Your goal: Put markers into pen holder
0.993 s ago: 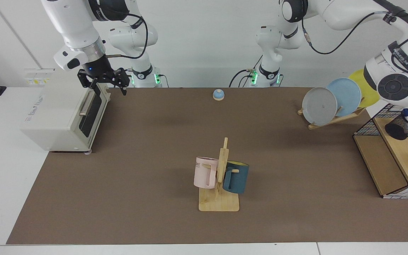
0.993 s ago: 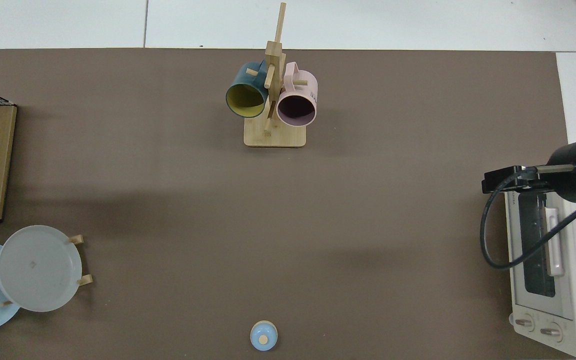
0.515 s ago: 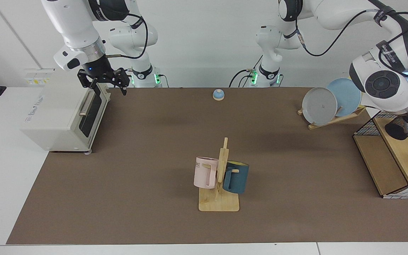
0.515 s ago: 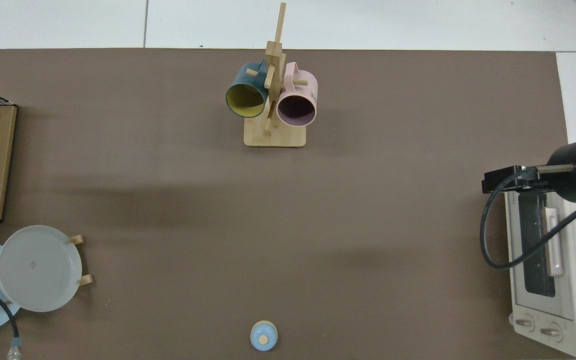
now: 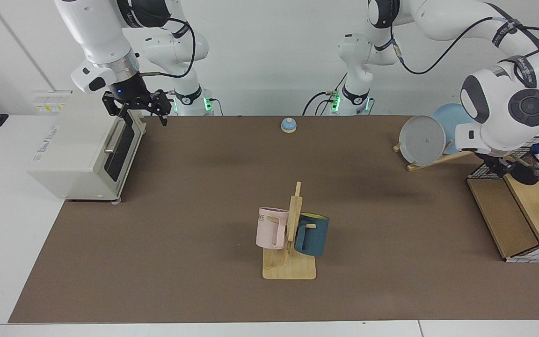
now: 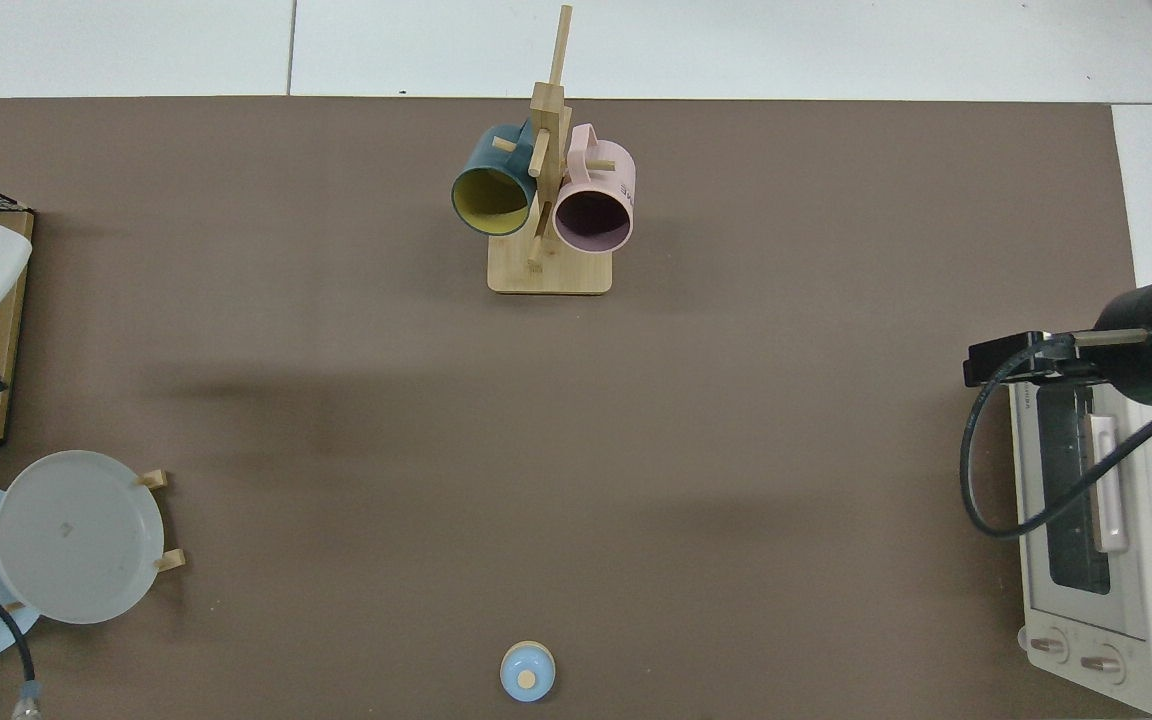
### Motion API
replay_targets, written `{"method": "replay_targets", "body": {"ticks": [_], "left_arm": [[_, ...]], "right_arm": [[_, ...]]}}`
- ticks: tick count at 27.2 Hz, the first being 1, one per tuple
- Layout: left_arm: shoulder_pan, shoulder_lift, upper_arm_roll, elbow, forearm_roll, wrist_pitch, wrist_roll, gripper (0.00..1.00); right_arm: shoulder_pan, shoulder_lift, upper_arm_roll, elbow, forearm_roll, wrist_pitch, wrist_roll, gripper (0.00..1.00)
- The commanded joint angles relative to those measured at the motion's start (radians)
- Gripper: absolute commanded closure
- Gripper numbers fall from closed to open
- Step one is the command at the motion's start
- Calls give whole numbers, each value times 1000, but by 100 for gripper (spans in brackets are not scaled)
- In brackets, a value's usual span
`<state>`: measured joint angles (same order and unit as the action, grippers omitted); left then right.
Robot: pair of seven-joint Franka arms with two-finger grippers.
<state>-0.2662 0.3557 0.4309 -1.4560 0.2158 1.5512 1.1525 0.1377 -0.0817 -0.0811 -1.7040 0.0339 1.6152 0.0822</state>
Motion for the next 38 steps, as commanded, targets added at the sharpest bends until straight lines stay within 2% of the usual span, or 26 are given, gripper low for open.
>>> {"method": "replay_targets", "body": {"ticks": [1,6,11,17,23,26,28,31,35,38], "left_arm": [[-5,-86,2,-131,-148,10,-225,0],[-13,-107,-32,-168,-179,23,-367,0],[-4,-107,-44,-173,-272,62,-491,0],[7,-144,-125,-173,-263,96,-640,0],[91,-191,-296,-173,-242,81,-865,0],[110,-218,-331,-175,-230,72,-928,0],[145,-239,-346,-185,-246,63,-968,0],[200,-294,-417,-236,-250,95,-987,0],[220,-365,-436,-276,-247,119,-1043,0],[219,-377,-436,-267,-237,110,-1057,0]], "right_arm": [[-17,11,9,18,21,-8,8,0],[-18,10,9,17,21,-8,8,0],[-17,11,9,17,21,-8,8,0],[-18,10,9,17,21,-8,8,0],[-18,10,9,17,21,-8,7,0],[-9,8,11,17,23,-8,8,0],[-7,8,12,17,24,-8,7,0],[-13,8,11,17,24,-8,8,0],[-21,8,11,15,23,-8,8,0],[-21,8,11,15,23,-8,8,0]]}}
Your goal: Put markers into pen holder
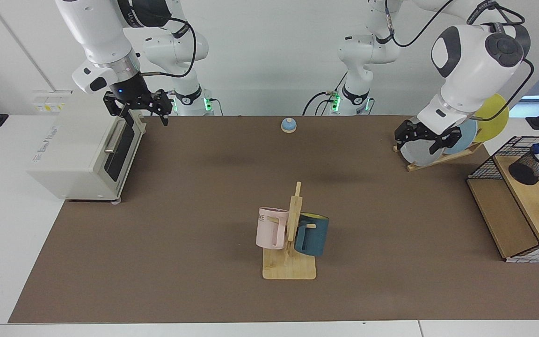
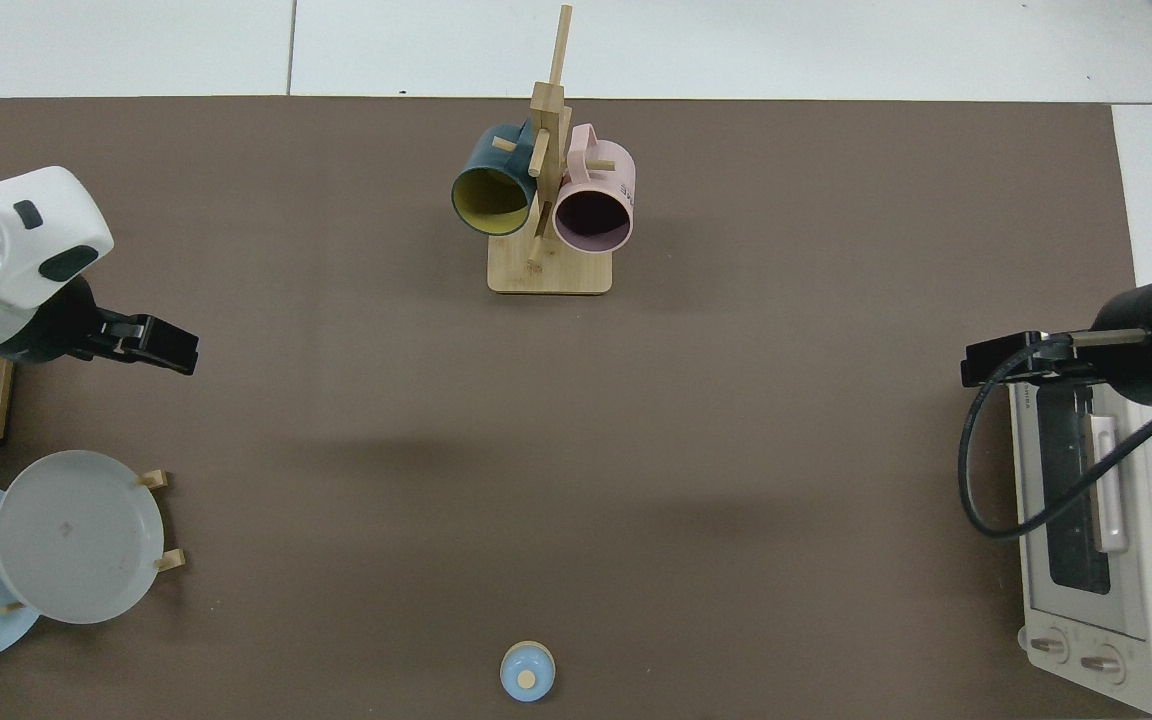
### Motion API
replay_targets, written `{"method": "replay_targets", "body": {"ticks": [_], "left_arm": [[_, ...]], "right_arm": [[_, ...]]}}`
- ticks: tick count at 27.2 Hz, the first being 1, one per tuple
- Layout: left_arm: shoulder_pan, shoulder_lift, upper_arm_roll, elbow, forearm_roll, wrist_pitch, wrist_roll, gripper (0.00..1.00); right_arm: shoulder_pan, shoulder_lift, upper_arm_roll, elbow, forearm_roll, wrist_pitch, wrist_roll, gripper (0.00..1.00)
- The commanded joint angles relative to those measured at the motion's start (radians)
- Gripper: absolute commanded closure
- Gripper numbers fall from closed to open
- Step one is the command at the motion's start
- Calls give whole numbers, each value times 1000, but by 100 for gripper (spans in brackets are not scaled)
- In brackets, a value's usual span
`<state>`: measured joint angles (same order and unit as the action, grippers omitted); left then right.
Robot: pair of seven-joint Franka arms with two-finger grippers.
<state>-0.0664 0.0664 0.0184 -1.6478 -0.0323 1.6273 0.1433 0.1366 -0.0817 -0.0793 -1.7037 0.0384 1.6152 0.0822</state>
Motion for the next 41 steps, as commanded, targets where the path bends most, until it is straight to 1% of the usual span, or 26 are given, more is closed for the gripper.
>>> {"method": "replay_targets", "body": {"ticks": [1,4,7,13,23,31,37,39,41], "left_arm": [[17,-88,-21,-69,12,26,-47,0],[13,-85,-9,-53,15,25,-39,0],[1,-85,-8,-41,20,-24,-51,0],[-3,-82,-6,-36,61,-4,-24,0],[-3,-80,-3,-41,26,2,-33,0],[-3,-73,12,-38,6,51,-24,0],[-3,-71,12,-30,8,48,-22,0],[-6,-79,8,-20,8,28,-34,0],[-19,-86,8,-20,8,25,-39,0]], "right_arm": [[-20,8,9,15,18,-8,8,0],[-18,8,9,16,18,-8,8,0],[-20,8,9,15,18,-8,8,0],[-20,8,9,16,18,-8,8,0],[-20,8,9,16,18,-8,8,0],[-20,8,9,16,18,-8,8,0],[-20,8,9,15,18,-8,8,0],[-20,8,9,15,18,-8,8,0],[-20,8,9,15,18,-8,8,0]]}}
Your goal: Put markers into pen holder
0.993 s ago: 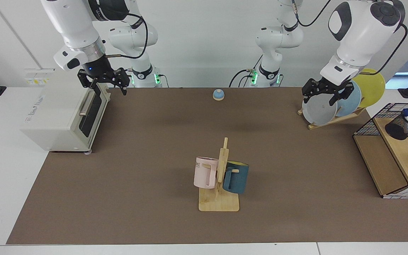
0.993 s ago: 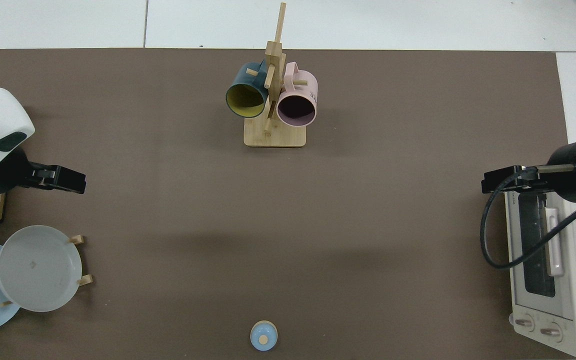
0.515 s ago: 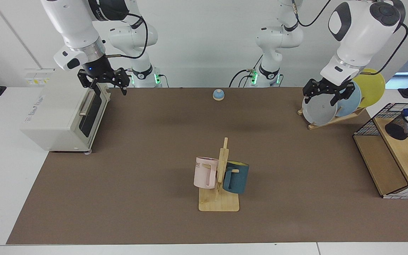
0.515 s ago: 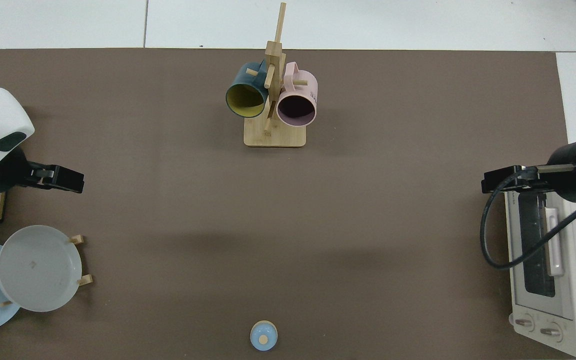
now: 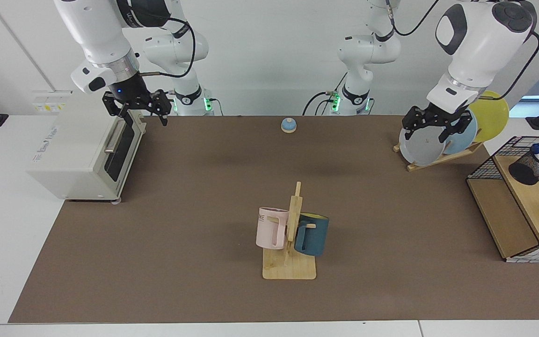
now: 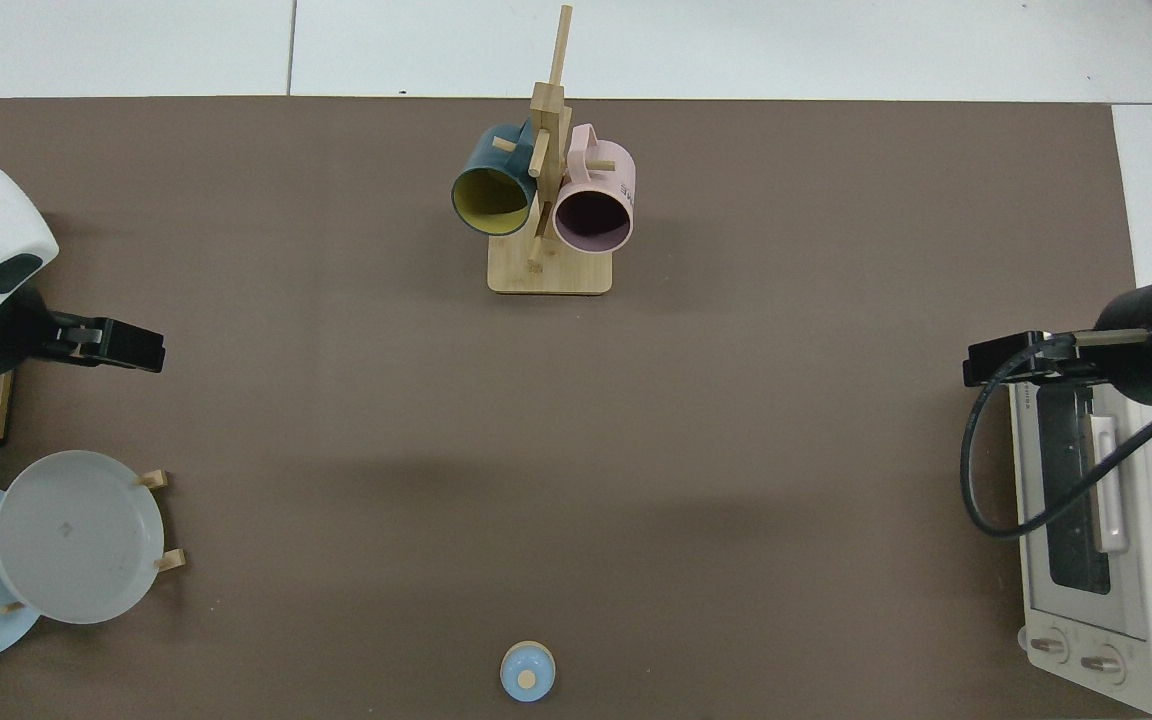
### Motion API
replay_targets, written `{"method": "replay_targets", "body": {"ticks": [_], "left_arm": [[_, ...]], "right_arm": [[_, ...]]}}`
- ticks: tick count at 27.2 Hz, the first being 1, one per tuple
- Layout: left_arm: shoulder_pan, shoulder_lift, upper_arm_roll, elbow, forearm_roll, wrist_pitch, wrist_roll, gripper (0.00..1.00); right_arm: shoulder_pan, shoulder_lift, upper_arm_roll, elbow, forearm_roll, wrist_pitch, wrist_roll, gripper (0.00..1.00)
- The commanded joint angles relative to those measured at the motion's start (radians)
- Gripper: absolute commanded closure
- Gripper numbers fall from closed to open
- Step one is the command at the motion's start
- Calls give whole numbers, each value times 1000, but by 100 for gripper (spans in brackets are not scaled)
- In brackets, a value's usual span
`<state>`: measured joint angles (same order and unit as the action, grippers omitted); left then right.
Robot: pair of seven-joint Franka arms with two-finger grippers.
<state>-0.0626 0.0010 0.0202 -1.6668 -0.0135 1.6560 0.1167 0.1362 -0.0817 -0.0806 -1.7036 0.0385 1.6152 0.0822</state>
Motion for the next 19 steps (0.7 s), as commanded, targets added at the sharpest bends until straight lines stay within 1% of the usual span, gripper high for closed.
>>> {"method": "replay_targets", "body": {"ticks": [1,7,19], "left_arm": [[-23,-22,6,-1,-11,-5,-15,0],[-29,-36,3,-10,-10,-44,-104,0],[-34,-33,4,-5,-8,-28,-84,0]], "right_arm": [[-20,8,10,15,18,-8,8,0],[-20,8,10,15,20,-8,8,0],[-20,8,10,15,18,-8,8,0]]}}
